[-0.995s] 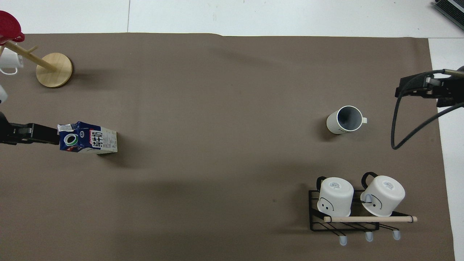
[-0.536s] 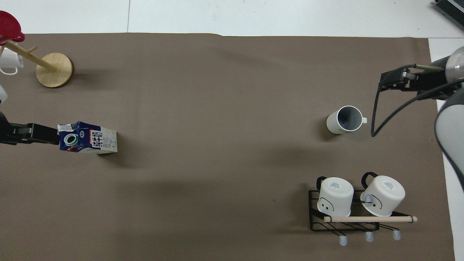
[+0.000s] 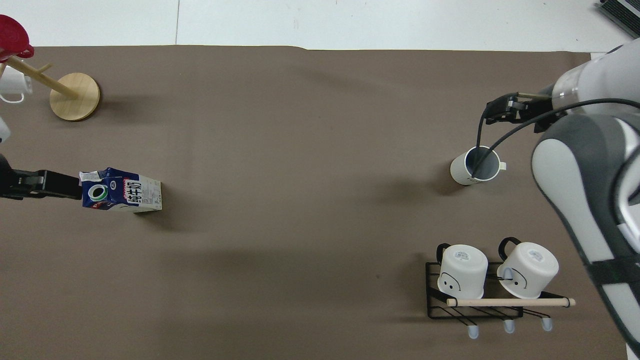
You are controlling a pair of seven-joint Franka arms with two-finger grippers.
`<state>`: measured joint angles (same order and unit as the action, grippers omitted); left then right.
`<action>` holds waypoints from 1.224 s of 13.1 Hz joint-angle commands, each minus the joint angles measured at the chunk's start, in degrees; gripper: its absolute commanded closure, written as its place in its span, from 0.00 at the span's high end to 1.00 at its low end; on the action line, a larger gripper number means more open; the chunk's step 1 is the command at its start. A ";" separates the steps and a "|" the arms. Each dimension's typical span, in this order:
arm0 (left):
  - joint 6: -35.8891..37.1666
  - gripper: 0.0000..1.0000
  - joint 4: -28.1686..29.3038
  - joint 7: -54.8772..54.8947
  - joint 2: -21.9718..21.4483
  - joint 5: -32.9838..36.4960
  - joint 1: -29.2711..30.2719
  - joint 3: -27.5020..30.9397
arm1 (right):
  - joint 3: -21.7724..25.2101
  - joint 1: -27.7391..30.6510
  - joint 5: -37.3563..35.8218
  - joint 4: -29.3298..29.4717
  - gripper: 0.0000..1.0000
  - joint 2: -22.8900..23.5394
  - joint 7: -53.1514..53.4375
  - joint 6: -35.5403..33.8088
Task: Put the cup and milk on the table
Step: 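Reach the right gripper to the white mug and grasp it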
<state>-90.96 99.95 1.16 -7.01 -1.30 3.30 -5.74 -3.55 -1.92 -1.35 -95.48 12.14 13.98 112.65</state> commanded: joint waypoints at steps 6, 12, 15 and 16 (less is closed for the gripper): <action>1.40 1.00 -0.90 -0.45 -0.29 0.95 0.04 -0.06 | -0.23 -0.45 -0.76 -9.29 1.00 -0.10 -0.63 9.43; 1.40 1.00 -0.90 -0.45 -0.29 0.95 0.04 -0.06 | -0.23 -1.24 -0.76 -11.13 0.98 1.66 -0.01 10.40; 1.40 1.00 -0.90 -0.54 -0.29 0.95 0.04 -0.06 | -0.23 -1.77 -0.76 -11.57 0.92 1.66 0.96 10.58; 1.40 1.00 -0.90 -0.45 -0.29 0.95 0.04 -0.06 | -0.23 -1.77 -0.84 -12.18 0.92 1.75 0.96 10.84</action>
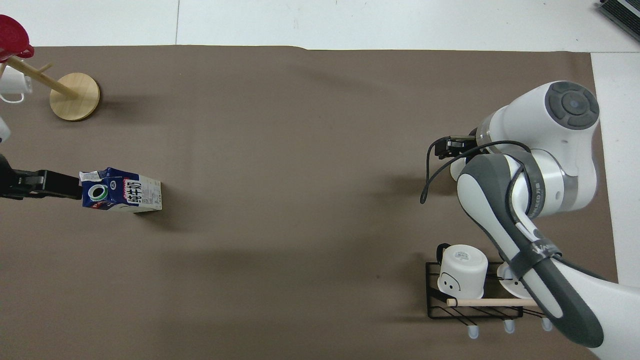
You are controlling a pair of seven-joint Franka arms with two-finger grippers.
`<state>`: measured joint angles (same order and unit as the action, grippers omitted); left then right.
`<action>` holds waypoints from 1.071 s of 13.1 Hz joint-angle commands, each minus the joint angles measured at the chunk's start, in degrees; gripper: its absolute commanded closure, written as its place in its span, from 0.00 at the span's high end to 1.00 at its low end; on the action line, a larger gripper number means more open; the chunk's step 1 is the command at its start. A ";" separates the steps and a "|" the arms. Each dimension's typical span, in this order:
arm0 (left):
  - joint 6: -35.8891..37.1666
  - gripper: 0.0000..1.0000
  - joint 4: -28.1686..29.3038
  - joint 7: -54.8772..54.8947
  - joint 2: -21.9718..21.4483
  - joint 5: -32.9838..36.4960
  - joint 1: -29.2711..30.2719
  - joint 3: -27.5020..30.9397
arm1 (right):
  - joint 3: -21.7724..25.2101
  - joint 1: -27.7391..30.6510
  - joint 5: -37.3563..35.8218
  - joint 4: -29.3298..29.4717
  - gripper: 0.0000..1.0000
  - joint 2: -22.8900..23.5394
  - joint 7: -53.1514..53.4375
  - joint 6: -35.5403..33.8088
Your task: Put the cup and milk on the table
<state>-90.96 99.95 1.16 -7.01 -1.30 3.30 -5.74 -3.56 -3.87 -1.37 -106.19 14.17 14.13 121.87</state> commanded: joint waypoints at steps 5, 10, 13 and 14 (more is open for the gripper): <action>1.22 1.00 -0.90 -0.54 -0.29 0.95 0.04 -0.06 | -0.22 1.14 -2.76 -5.60 0.82 -0.11 0.37 5.56; 1.14 1.00 -0.90 -0.80 -0.29 0.95 -0.04 -0.15 | -0.14 1.76 -2.76 -5.70 0.19 1.21 0.37 6.02; 0.96 1.00 -0.90 -0.80 -0.29 0.95 0.04 -0.06 | -0.14 2.02 -2.76 -5.08 0.00 1.21 0.28 5.23; 0.96 1.00 -0.90 -0.72 -0.29 0.95 0.04 -0.06 | -0.14 1.85 -2.76 -4.73 0.00 0.77 0.20 5.05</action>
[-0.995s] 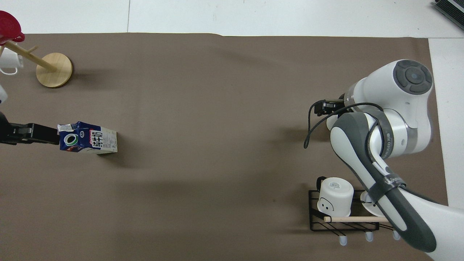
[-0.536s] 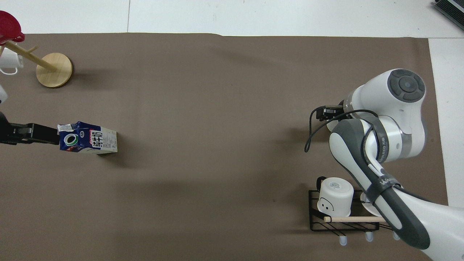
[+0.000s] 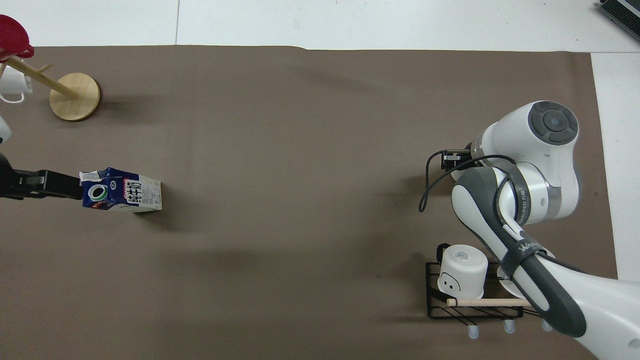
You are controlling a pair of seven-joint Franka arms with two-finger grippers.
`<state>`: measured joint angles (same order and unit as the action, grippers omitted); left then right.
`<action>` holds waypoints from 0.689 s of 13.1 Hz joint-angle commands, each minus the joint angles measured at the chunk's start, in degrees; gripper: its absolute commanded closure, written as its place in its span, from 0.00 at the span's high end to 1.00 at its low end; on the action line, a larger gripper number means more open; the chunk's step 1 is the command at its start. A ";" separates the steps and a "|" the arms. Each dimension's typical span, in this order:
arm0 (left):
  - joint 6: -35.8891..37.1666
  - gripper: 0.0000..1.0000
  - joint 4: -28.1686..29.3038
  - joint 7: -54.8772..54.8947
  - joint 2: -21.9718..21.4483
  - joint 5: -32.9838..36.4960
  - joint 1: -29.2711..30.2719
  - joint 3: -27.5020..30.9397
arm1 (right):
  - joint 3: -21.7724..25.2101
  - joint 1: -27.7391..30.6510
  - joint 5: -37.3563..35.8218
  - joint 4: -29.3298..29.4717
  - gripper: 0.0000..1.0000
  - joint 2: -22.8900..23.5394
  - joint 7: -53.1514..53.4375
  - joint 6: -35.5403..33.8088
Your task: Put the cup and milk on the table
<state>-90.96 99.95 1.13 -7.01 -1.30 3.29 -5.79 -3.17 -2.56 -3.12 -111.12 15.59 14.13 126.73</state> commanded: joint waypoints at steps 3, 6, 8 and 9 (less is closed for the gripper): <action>0.88 1.00 -0.89 -0.61 -0.29 0.95 0.13 -0.01 | -0.52 0.36 -1.01 3.53 0.00 -1.70 0.72 -3.93; 0.87 1.00 -0.81 -0.61 -0.29 0.95 0.13 -0.01 | -0.52 -2.18 -1.01 8.98 0.00 -1.88 1.07 -9.03; 1.05 1.00 -0.46 -0.69 -0.55 0.95 0.13 -0.01 | -0.52 -5.60 -1.01 11.36 0.00 -1.62 4.92 -10.19; 0.96 1.00 -0.28 -0.69 -0.72 0.95 0.13 -0.01 | -0.52 -7.53 -1.10 12.15 0.00 -1.53 7.20 -10.28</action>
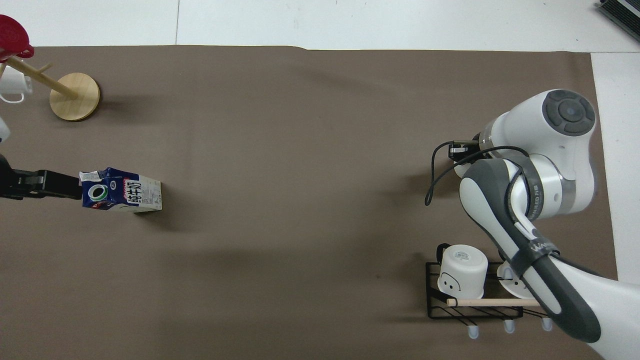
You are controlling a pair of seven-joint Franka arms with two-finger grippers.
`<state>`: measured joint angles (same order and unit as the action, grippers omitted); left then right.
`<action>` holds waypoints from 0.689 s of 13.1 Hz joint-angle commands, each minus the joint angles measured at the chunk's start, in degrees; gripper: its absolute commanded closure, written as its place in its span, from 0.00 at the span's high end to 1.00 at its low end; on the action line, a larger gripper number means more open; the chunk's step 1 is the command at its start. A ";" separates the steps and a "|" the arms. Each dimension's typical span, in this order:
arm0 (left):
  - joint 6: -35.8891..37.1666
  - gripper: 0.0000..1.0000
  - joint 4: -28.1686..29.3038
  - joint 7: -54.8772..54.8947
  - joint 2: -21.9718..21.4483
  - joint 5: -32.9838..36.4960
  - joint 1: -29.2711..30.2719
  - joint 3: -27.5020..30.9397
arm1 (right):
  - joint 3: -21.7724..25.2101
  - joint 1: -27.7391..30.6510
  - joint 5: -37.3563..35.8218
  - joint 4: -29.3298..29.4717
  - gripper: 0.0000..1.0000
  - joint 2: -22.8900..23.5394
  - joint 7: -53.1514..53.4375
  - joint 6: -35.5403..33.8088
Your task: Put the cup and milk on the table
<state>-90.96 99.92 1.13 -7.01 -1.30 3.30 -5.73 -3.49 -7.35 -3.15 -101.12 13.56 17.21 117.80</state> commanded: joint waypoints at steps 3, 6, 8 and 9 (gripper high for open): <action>-0.08 1.00 1.06 -0.87 -1.51 0.95 0.13 -0.07 | -0.11 -9.15 -1.50 3.03 0.00 0.59 8.44 -1.43; -5.96 1.00 8.60 -0.87 -5.28 0.95 0.04 -0.07 | -0.20 -15.92 -3.61 8.72 0.00 5.58 17.65 -1.69; -11.05 1.00 13.53 -0.87 -5.82 0.95 -0.13 -0.15 | -0.11 -19.44 -4.05 14.25 0.00 10.67 21.44 -4.32; -13.95 1.00 15.46 -0.87 -5.65 0.95 -0.39 -0.16 | -0.02 -21.55 -4.84 16.90 0.00 13.14 24.08 -4.59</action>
<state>-99.48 109.50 1.02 -10.46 -1.30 3.29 -5.82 -3.76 -26.37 -5.97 -91.99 20.53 37.25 115.79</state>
